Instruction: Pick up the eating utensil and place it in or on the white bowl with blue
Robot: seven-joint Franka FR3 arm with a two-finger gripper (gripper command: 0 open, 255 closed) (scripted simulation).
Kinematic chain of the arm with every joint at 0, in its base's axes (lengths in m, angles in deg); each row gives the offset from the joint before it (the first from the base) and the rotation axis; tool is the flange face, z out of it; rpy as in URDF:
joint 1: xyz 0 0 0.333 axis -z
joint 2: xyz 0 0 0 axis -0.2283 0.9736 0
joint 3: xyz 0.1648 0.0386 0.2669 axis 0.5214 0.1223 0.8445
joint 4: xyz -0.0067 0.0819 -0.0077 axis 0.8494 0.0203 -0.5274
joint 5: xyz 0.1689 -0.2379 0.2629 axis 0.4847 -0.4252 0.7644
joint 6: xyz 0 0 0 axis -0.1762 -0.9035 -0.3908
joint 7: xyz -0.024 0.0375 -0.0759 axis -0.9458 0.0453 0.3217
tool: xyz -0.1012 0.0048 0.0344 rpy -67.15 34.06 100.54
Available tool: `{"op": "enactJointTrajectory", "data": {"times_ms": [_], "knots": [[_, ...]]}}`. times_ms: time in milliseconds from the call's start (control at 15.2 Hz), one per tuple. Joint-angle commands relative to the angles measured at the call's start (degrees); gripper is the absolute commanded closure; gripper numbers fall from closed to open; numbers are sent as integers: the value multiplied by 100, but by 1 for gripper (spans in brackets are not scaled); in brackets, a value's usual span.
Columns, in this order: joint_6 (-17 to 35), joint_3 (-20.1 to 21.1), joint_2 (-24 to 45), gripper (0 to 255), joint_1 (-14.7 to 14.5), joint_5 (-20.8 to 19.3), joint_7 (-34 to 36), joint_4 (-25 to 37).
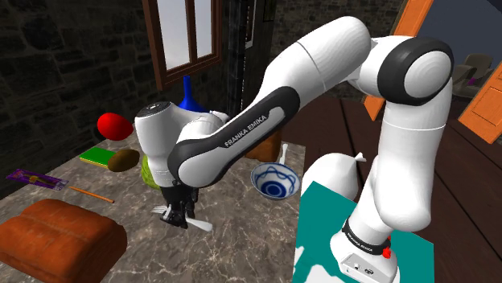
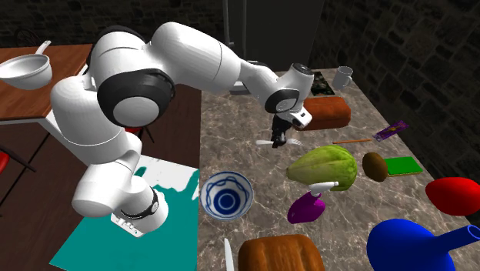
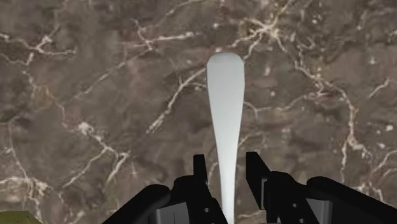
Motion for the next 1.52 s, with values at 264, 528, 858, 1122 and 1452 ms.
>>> {"op": "enactJointTrajectory", "data": {"times_ms": [264,528,858,1122,1452], "knots": [[-404,43,-247,255,40,137,-80,184],[-681,63,-392,255,60,216,-125,332],[-1032,80,-548,255,80,298,-171,545],[-1318,88,-651,255,92,350,-200,739],[-1681,96,-752,255,102,401,-225,1012]]}}
